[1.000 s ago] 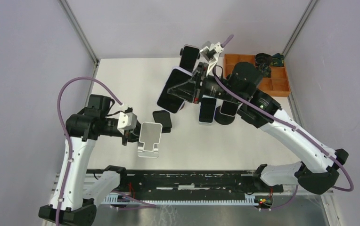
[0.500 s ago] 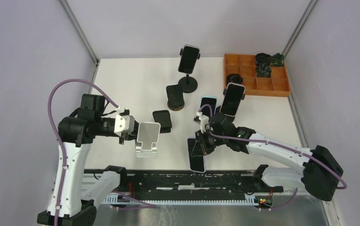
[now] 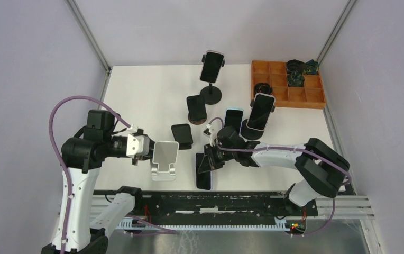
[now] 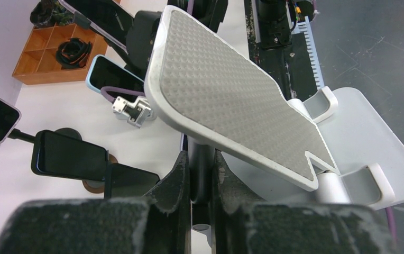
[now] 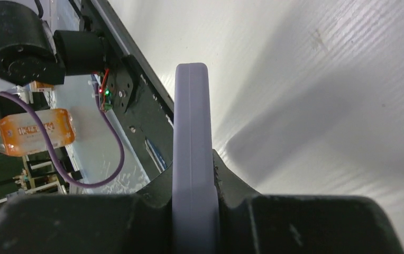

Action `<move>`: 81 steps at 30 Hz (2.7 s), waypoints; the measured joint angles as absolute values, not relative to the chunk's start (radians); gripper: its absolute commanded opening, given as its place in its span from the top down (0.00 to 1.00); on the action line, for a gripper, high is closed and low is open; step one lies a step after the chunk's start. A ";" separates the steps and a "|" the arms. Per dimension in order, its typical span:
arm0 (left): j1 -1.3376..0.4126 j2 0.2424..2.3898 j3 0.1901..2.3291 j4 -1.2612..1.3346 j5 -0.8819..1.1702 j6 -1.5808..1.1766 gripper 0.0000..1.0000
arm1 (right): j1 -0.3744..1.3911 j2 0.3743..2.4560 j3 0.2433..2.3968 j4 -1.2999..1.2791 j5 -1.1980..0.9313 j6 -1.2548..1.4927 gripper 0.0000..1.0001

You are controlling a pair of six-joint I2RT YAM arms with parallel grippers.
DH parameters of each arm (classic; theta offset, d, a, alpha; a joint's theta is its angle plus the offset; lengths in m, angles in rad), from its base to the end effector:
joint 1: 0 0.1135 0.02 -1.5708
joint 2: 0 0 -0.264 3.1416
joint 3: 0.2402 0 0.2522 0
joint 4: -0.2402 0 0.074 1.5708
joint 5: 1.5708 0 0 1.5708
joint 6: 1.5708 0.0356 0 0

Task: Remove the phone from the phone stand
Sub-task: Place the phone at the center of the board, then place the phone stand at the center of the board.

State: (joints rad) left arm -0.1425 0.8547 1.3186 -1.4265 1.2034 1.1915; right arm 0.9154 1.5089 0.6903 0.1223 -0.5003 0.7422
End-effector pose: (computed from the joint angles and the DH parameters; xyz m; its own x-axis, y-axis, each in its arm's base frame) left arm 0.0829 -0.0455 0.4047 0.2369 0.3031 -0.9230 0.9690 -0.0047 0.2472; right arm 0.1666 0.2447 0.1716 -0.9099 -0.2105 -0.3575 -0.4138 0.5228 0.7453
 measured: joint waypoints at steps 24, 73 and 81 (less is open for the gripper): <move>-0.142 0.864 1.319 -1.427 1.206 1.214 0.98 | 0.843 1.710 0.809 0.144 -0.354 0.692 0.16; -0.142 0.804 1.264 -1.168 1.274 1.117 0.98 | 1.225 1.218 0.967 0.592 -0.356 0.662 0.45; -0.151 0.789 1.261 -1.173 1.306 1.135 0.98 | 1.233 1.228 0.966 0.596 -0.356 0.683 0.95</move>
State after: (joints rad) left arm -0.1513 0.7895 1.2606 -1.1732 1.3056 1.1355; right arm 1.2327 1.2282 0.9665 0.5961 -0.3561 0.6834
